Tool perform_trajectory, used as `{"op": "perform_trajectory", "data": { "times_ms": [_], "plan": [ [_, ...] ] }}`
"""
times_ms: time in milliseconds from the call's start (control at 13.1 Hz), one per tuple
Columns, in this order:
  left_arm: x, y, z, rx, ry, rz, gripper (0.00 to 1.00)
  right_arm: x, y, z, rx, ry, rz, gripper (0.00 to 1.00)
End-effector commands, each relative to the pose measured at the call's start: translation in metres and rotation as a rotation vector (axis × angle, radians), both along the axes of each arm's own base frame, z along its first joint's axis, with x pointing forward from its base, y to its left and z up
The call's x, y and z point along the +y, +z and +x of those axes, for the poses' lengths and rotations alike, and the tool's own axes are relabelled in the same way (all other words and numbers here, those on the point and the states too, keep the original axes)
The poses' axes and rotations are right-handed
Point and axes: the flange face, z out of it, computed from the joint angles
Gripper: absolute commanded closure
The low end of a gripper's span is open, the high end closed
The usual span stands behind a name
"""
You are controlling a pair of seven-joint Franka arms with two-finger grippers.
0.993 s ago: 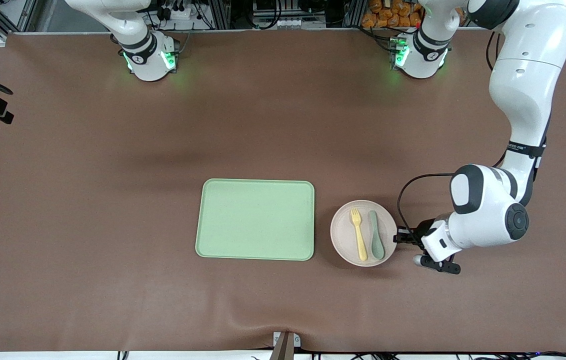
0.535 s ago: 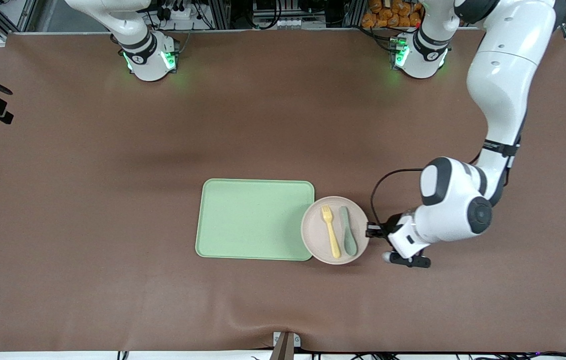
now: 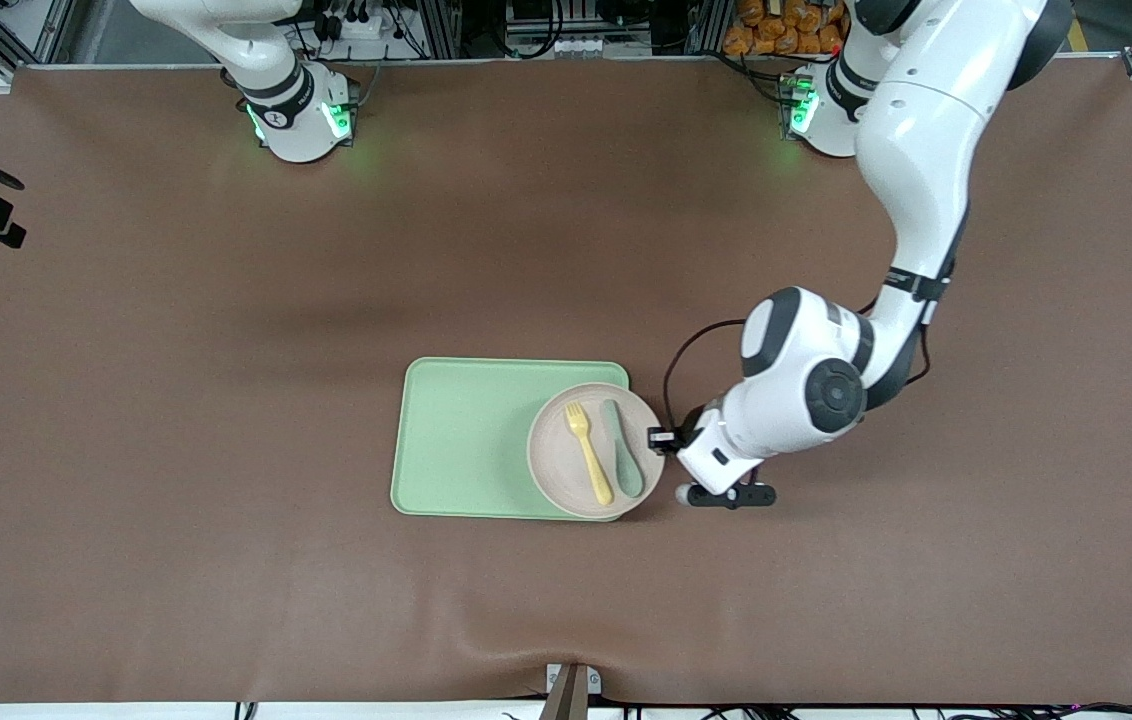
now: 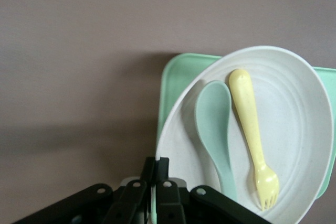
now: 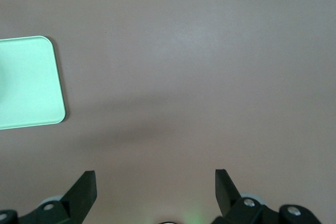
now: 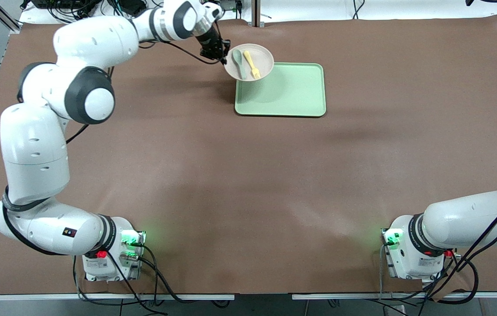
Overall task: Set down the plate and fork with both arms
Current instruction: 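Slide the plate with the left gripper onto the green tray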
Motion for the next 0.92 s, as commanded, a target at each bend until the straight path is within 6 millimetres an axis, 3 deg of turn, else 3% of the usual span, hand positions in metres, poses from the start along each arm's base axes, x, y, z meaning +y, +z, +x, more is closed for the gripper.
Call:
{"op": "perform_trajectory", "data": {
  "times_ms": [0,153,458,840],
  "plan": [
    [-0.051,-0.014,-0.012,-0.041,0.060,0.006,1.00,-0.003,0.001,-0.002,0.000,-0.003,0.003,0.00],
    [-0.079,-0.023,-0.025,-0.058,0.077,0.016,1.00,-0.003,0.001,-0.002,-0.003,-0.003,0.003,0.00],
    [-0.100,-0.059,-0.036,-0.126,-0.007,0.004,1.00,-0.004,0.000,-0.002,-0.002,-0.004,0.004,0.00],
    [-0.117,-0.056,-0.051,-0.108,-0.097,-0.008,1.00,-0.008,0.000,-0.002,-0.002,-0.012,0.004,0.00]
  ]
}}
